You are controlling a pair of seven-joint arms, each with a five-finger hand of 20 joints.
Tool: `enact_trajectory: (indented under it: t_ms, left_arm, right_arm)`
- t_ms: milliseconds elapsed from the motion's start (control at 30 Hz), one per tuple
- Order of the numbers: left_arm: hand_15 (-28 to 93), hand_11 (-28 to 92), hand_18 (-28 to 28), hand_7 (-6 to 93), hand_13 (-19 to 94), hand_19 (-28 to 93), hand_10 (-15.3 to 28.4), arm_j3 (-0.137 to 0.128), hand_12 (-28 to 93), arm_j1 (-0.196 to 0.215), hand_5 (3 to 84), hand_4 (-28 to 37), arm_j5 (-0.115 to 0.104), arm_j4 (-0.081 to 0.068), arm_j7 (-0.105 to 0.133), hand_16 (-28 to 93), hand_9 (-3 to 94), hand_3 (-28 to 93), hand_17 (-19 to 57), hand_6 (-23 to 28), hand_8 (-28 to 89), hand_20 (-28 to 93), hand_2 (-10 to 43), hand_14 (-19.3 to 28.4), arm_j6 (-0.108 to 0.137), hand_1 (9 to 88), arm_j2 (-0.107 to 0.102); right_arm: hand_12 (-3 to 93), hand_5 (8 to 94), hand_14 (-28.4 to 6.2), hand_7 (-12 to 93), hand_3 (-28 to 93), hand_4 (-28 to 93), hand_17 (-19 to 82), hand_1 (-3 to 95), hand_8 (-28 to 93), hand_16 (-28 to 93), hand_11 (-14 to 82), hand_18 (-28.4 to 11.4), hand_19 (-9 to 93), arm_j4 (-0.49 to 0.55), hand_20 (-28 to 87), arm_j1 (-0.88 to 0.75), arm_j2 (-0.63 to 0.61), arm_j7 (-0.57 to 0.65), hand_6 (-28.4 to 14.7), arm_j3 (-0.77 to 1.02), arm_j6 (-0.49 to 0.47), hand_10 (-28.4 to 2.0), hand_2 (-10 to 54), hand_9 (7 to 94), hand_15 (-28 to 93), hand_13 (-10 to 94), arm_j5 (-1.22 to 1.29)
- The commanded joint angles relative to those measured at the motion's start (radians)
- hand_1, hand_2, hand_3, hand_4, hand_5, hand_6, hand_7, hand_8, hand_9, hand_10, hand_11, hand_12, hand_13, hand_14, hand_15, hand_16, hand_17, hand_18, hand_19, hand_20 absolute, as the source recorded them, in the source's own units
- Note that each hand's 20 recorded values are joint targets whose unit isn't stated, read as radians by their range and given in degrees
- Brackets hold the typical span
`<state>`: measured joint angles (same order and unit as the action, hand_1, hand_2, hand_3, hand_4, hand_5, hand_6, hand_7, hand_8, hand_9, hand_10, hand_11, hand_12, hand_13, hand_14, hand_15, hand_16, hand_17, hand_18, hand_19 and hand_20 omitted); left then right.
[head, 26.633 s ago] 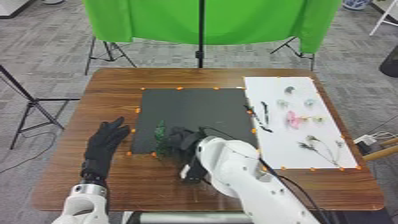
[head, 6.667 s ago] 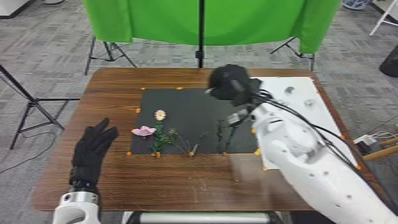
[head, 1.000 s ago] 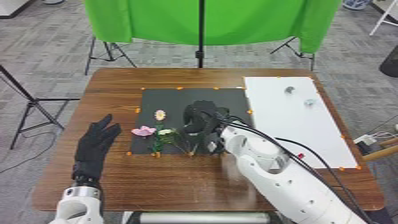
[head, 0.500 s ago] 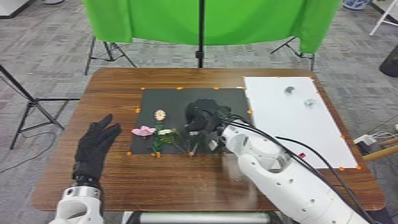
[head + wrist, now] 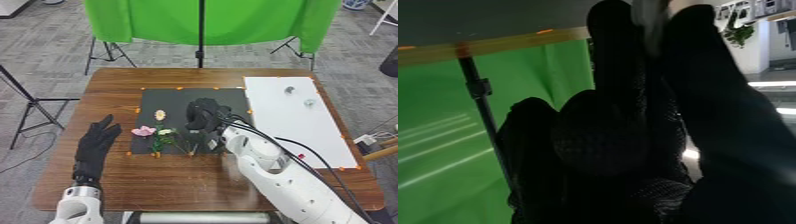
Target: Arrange flowers
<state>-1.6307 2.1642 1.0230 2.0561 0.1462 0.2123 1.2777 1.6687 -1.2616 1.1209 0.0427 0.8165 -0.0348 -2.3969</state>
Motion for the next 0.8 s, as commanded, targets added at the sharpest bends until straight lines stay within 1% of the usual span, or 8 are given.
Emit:
enact_trajectory:
  t_ms: [33, 67, 100, 200, 400, 600, 700, 800]
  left_arm:
    - [10, 14, 12.2, 7.4, 34, 5, 12.1, -0.001, 15, 0.015, 41.8, -28.3, 0.007, -0.001, -0.011, 4, 44.1, 64, 6.0, 2.4, -6, 19, 1.2, 14.6, -0.011, 17.6, 0.003]
    - [10, 14, 12.2, 7.4, 34, 5, 12.0, -0.001, 15, 0.014, 41.8, -28.3, 0.005, -0.002, -0.012, 4, 44.1, 64, 6.0, 2.5, -6, 19, 1.2, 14.6, -0.011, 17.6, 0.003]
    - [10, 14, 12.2, 7.3, 34, 5, 12.0, -0.001, 15, 0.016, 41.8, -28.3, 0.005, -0.001, -0.012, 4, 44.1, 64, 6.0, 2.5, -6, 19, 1.3, 14.6, -0.011, 17.6, 0.002]
    - [10, 14, 12.2, 7.3, 34, 5, 12.1, -0.001, 15, 0.017, 41.9, -28.3, 0.006, 0.000, -0.013, 4, 44.1, 64, 6.0, 2.5, -6, 19, 1.2, 14.6, -0.011, 17.5, 0.002]
    - [10, 14, 12.2, 7.3, 34, 5, 12.1, -0.001, 15, 0.017, 41.8, -28.3, 0.007, 0.002, -0.005, 4, 44.1, 64, 5.9, 2.5, -6, 19, 1.3, 14.7, -0.008, 17.6, 0.006]
    - [10, 14, 12.2, 7.3, 34, 5, 12.1, -0.005, 15, 0.024, 41.8, -28.3, 0.004, 0.004, 0.000, 4, 44.1, 64, 5.9, 2.4, -6, 19, 1.2, 14.6, -0.002, 17.5, 0.005]
    - [10, 14, 12.2, 7.3, 34, 5, 12.1, -0.005, 15, 0.025, 41.8, -28.3, -0.002, 0.002, 0.013, 4, 44.1, 64, 5.9, 2.4, -6, 19, 1.2, 14.7, 0.003, 17.5, 0.003]
    - [10, 14, 12.2, 7.3, 34, 5, 12.1, -0.003, 15, 0.026, 41.9, -28.3, -0.002, 0.002, 0.020, 4, 44.1, 65, 5.9, 2.5, -6, 19, 1.1, 14.6, 0.005, 17.3, 0.002]
  right_arm:
    - [24.1, 75.5, -2.6, 24, 51, -12, 65, 49.8, 7, 36, 23.8, -11.5, 93, 0.012, 65, -0.006, -0.008, 0.003, 0.9, 0.007, -0.013, -12.3, -9.5, 84.1, 63, 88, 0.031]
    - [24.0, 74.8, -2.8, 23, 54, -13, 65, 45.8, 7, 36, 23.7, -11.6, 93, 0.014, 65, -0.007, -0.007, 0.004, 0.8, 0.011, -0.020, -12.5, -9.1, 83.8, 63, 88, 0.031]
    - [23.9, 74.3, -3.0, 22, 56, -12, 64, 41.4, -1, 36, 23.5, -11.8, 93, 0.013, 64, -0.008, -0.007, 0.003, 1.0, 0.011, -0.022, -12.8, -8.0, 83.6, 63, 88, 0.019]
    - [23.6, 73.2, -3.5, 22, 57, -12, 64, 38.0, -10, 35, 23.3, -12.1, 93, 0.013, 64, -0.009, -0.007, 0.004, 1.3, 0.015, -0.030, -13.2, -6.7, 83.4, 63, 88, 0.018]
    - [23.4, 72.8, -3.7, 22, 59, -12, 63, 35.6, -10, 35, 22.9, -12.5, 93, 0.035, 64, 0.004, -0.014, 0.022, 1.2, 0.060, -0.025, -13.5, -7.2, 82.9, 63, 88, 0.018]
    - [22.6, 69.7, -4.7, 21, 63, -12, 61, 32.6, -10, 35, 20.7, -13.1, 93, 0.119, 63, 0.014, -0.113, 0.129, 0.9, 0.222, 0.120, -14.2, -8.4, 78.8, 62, 86, 0.034]
    - [22.5, 68.5, -5.2, 21, 64, -13, 60, 32.8, -10, 35, 19.9, -13.1, 93, 0.092, 62, 0.027, -0.160, 0.201, 0.7, 0.298, 0.139, -14.3, -9.1, 76.5, 62, 84, -0.002]
    - [21.6, 64.2, -6.1, 17, 64, -13, 59, 32.5, -8, 35, 15.9, -13.5, 93, 0.053, 62, 0.066, -0.164, 0.314, -0.3, 0.374, -0.116, -15.0, -9.4, 71.6, 63, 82, -0.047]
